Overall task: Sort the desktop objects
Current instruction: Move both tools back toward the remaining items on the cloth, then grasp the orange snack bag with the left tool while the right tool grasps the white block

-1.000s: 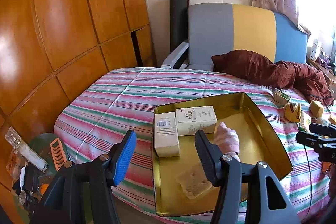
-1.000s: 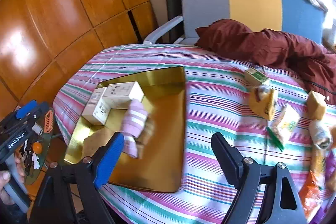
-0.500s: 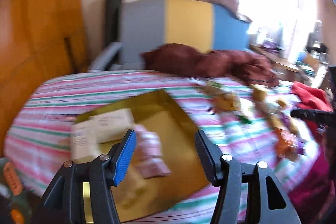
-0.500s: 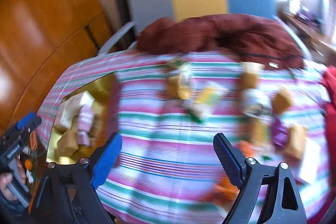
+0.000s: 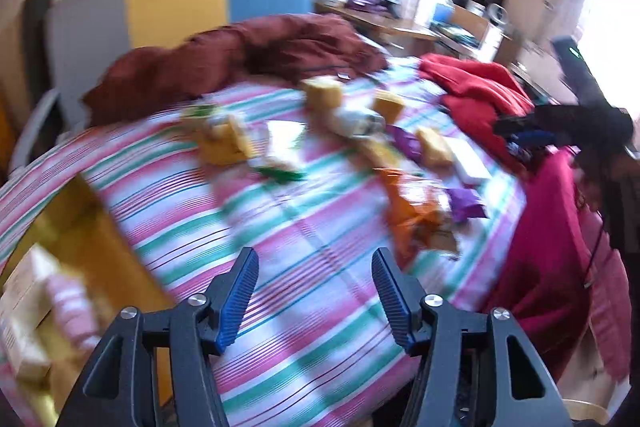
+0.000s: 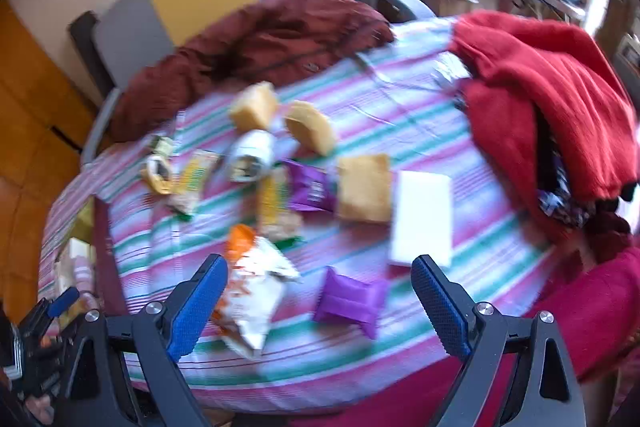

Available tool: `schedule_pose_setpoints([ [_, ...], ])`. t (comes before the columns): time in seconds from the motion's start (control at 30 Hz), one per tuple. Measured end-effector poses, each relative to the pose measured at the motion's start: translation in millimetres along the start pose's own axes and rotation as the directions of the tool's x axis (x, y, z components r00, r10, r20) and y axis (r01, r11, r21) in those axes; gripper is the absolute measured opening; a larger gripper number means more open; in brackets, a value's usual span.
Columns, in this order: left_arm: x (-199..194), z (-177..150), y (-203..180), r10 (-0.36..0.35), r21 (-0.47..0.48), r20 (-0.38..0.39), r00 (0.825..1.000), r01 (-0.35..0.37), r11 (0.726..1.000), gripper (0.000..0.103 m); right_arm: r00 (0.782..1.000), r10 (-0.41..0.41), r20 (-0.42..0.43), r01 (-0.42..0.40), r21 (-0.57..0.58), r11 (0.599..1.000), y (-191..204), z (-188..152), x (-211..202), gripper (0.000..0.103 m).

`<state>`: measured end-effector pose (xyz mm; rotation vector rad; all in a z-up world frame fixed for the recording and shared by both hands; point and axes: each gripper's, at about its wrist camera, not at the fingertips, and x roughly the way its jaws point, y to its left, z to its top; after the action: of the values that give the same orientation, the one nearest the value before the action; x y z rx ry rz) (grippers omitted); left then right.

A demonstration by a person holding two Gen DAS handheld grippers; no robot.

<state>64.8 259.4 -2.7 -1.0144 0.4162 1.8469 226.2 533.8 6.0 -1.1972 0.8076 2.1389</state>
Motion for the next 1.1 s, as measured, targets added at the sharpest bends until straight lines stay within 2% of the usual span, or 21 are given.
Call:
schedule_pose_setpoints([
  [0.07, 15.4, 7.2, -13.8, -0.057, 0.024, -0.031, 0.998, 0.058, 0.998, 0.067, 0.999, -0.043, -0.027, 0.044, 0.031, 0.999, -16.9, 9.3, 7.5, 0.093],
  [0.2, 46.3, 20.8, -36.1, -0.111, 0.03, -0.087, 0.99, 0.114, 0.993, 0.074, 0.984, -0.106, -0.141, 0.111, 0.027, 0.993, -36.8, 25.5, 34.2, 0.093],
  [0.3, 63.6, 27.9, -46.9, -0.13, 0.043, -0.113, 0.985, 0.135, 0.99, 0.076, 0.962, -0.148, -0.228, 0.149, -0.015, 0.989, -41.1, 35.4, 59.0, 0.093],
  [0.47, 83.7, 34.8, -56.5, -0.138, 0.058, -0.141, 0.98, 0.147, 0.987, 0.08, 0.91, -0.225, -0.347, 0.21, -0.082, 0.974, -43.4, 43.2, 103.0, 0.091],
  [0.63, 99.8, 41.0, -64.3, -0.141, 0.08, -0.156, 0.978, 0.154, 0.985, 0.082, 0.881, -0.235, -0.41, 0.227, -0.071, 0.971, -52.3, 44.0, 128.1, 0.088],
  [0.77, 111.5, 45.1, -71.8, -0.134, 0.1, -0.163, 0.978, 0.151, 0.983, 0.082, 0.882, -0.19, -0.432, 0.198, -0.027, 0.98, -59.5, 44.0, 131.8, 0.083],
  [0.87, 121.2, 47.8, -77.8, -0.125, 0.116, -0.178, 0.976, 0.147, 0.982, 0.082, 0.873, -0.169, -0.457, 0.191, 0.002, 0.982, -66.0, 42.4, 135.9, 0.075],
  [1.03, 136.5, 54.0, -87.0, -0.098, 0.139, -0.189, 0.977, 0.125, 0.982, 0.082, 0.859, -0.188, -0.476, 0.209, -0.01, 0.978, -66.2, 41.9, 144.1, 0.07],
  [1.1, 143.2, 54.3, -89.6, -0.097, 0.149, -0.197, 0.976, 0.128, 0.981, 0.083, 0.862, -0.19, -0.47, 0.21, -0.011, 0.978, -66.6, 41.9, 142.1, 0.065],
])
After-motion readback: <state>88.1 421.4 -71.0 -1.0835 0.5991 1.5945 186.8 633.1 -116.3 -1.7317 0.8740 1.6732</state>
